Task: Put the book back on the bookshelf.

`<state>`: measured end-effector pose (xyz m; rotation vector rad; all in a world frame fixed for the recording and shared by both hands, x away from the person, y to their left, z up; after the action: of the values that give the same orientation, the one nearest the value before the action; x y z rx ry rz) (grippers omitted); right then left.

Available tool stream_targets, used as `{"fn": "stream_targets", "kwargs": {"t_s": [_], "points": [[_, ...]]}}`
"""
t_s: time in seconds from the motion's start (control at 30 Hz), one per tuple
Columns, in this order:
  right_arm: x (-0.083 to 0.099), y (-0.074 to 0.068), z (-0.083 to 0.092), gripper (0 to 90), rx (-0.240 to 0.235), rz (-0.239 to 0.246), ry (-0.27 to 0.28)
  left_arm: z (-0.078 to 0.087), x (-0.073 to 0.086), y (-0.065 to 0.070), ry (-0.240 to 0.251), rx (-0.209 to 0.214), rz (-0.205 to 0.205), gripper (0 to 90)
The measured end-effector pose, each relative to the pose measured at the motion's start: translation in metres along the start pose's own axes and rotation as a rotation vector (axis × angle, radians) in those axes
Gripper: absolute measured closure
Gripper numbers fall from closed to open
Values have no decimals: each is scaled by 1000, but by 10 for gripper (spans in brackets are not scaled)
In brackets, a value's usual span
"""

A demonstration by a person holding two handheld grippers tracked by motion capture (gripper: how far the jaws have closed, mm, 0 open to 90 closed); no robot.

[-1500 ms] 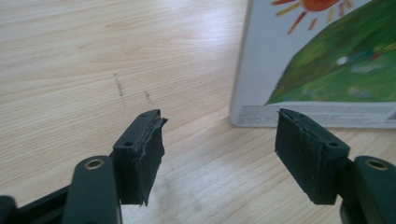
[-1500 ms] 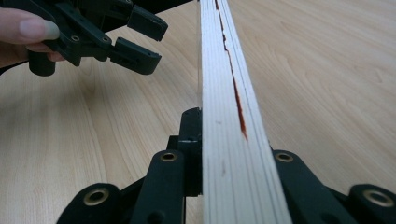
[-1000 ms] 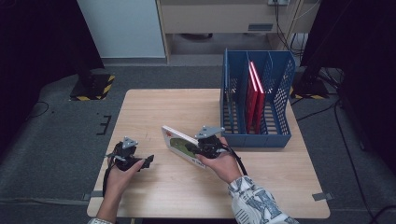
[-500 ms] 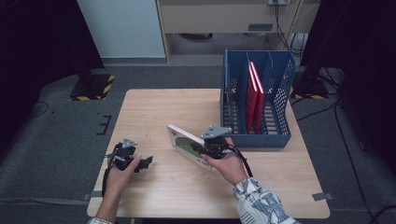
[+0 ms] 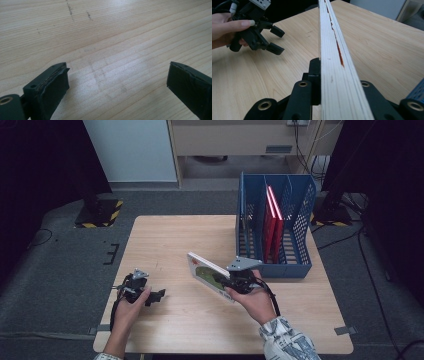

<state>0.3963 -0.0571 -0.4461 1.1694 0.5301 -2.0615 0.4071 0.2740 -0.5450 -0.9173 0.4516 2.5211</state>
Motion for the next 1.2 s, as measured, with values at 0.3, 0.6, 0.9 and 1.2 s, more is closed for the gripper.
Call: {"fn": "stream_targets", "kwargs": {"t_s": [0.3, 0.6, 0.9, 1.2], "points": [[10, 9, 19, 756, 18, -9, -7, 1, 1, -2, 8, -6, 12, 36], [19, 19, 32, 756, 36, -28, -8, 1, 1, -2, 6, -5, 18, 35], [24, 26, 55, 755, 48, -31, 4, 1, 3, -5, -7, -20, 22, 31], [40, 34, 75, 756, 74, -57, -2, -1, 4, -6, -22, -43, 17, 32]]}}
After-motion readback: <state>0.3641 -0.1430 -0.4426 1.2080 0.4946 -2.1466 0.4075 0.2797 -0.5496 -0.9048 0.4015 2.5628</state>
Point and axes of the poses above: each handheld gripper's, and its own axes: z roughly backward along the jaws, x roughly out of its underside, y roughly to its right, the point moved 3 cm from there along -z, roughly forward along the jaws, and after that the axes turned 6 degrees about x, right-handed, at the moved point
